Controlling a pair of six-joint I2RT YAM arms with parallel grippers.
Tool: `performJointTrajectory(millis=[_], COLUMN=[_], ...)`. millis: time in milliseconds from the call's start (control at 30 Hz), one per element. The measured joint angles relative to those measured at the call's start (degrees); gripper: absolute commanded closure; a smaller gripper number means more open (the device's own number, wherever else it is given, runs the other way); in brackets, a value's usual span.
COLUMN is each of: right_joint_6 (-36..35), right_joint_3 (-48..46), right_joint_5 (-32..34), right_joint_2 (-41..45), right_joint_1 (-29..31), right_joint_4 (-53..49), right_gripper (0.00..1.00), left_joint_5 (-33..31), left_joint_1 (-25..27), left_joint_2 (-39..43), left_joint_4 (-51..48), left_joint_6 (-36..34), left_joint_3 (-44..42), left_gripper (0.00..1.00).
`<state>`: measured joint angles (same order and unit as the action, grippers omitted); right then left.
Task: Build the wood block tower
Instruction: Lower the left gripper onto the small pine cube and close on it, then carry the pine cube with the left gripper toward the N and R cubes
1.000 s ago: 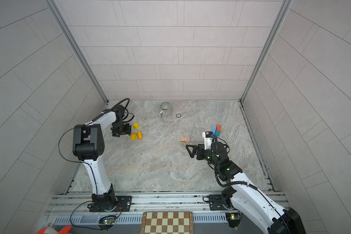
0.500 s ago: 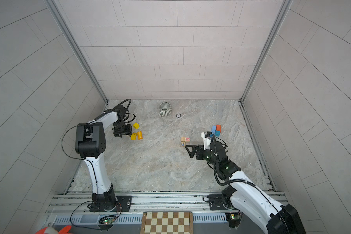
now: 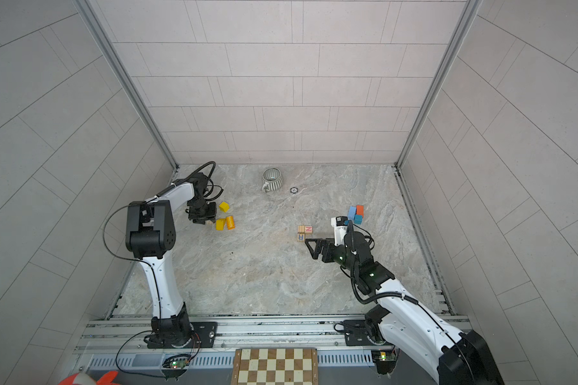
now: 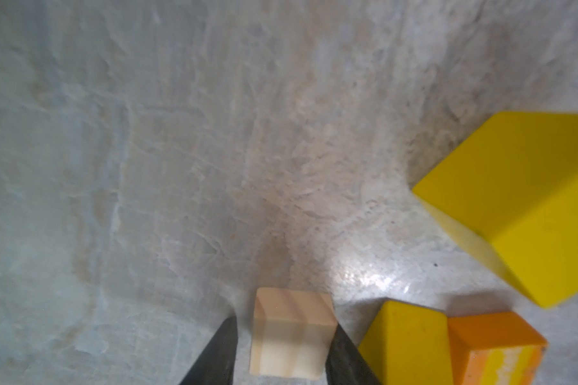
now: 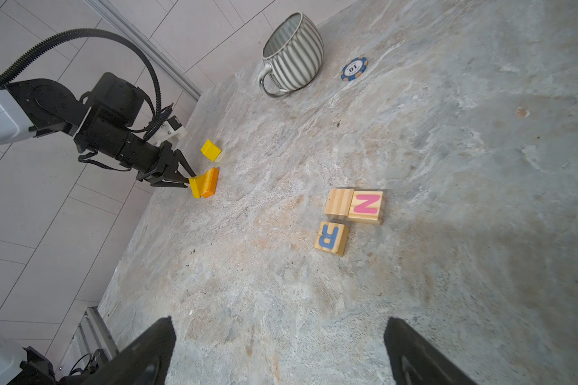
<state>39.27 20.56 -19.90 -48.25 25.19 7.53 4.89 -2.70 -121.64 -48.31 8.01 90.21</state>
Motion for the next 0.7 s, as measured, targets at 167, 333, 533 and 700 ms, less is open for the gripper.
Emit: performJointTrajectory(millis=[167,333,533,700], right_joint_6=[0.0,0.0,-0.3,-0.4], right_joint_3=[0.0,0.0,0.5,3.2], right_joint_5=[0.0,0.0,1.3,2.8], right_joint_2=[-0.7,-1.3,-1.5,-2.7], right_joint_1=[0.0,0.0,0.0,0.0], right_joint_4=[0.4,0.5,-0.9,-3.3], right_gripper=[0.0,0.0,0.0,0.0], left_joint_5=[0.2,0.1,-0.5,-1.0], left_joint_1=[0.0,0.1,0.2,0.6], left_joint_2=[-0.2,0.0,0.9,4.2], left_joint_4=[0.3,0.4,-0.3,-3.1], left_joint_6=[0.3,0.6,3.1,7.4], left_joint_3=[0.3,0.1,-0.2,-0.2], left_gripper=[0.75,0.76,0.77,0.77])
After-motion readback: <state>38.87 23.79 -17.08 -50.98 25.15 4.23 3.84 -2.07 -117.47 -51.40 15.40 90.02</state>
